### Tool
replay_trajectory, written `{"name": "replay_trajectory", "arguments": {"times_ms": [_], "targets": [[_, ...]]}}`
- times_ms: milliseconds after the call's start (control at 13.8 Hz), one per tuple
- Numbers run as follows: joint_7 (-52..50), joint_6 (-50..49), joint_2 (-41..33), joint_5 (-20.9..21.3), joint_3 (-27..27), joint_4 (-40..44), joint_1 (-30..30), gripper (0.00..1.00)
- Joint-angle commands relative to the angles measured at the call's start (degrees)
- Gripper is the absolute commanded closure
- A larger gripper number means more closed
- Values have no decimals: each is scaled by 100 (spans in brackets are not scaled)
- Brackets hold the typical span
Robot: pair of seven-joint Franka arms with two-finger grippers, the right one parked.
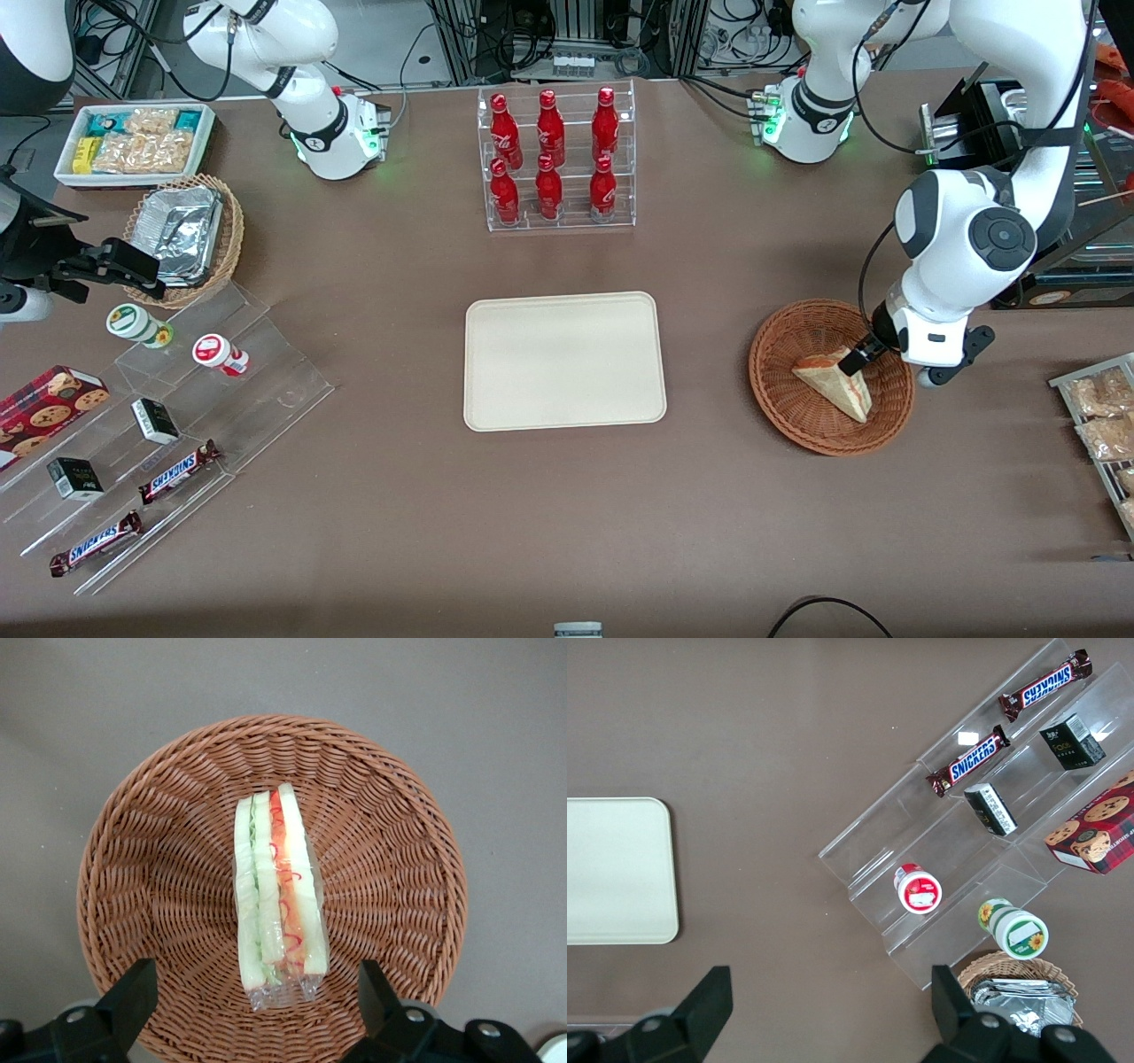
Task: Place sandwich from basket to tray
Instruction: 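Lower the open left gripper onto the wrapped sandwich in the basket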
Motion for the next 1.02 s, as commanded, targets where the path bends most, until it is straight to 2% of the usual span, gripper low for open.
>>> {"name": "replay_trajectory", "arguments": {"times_ms": [0,508,944], "targets": [[-409,307,217,100,21,-57,-222,0],[-365,342,358,118,39,-127,-188,0],[-462,914,780,109,57,-110,-170,0]]}}
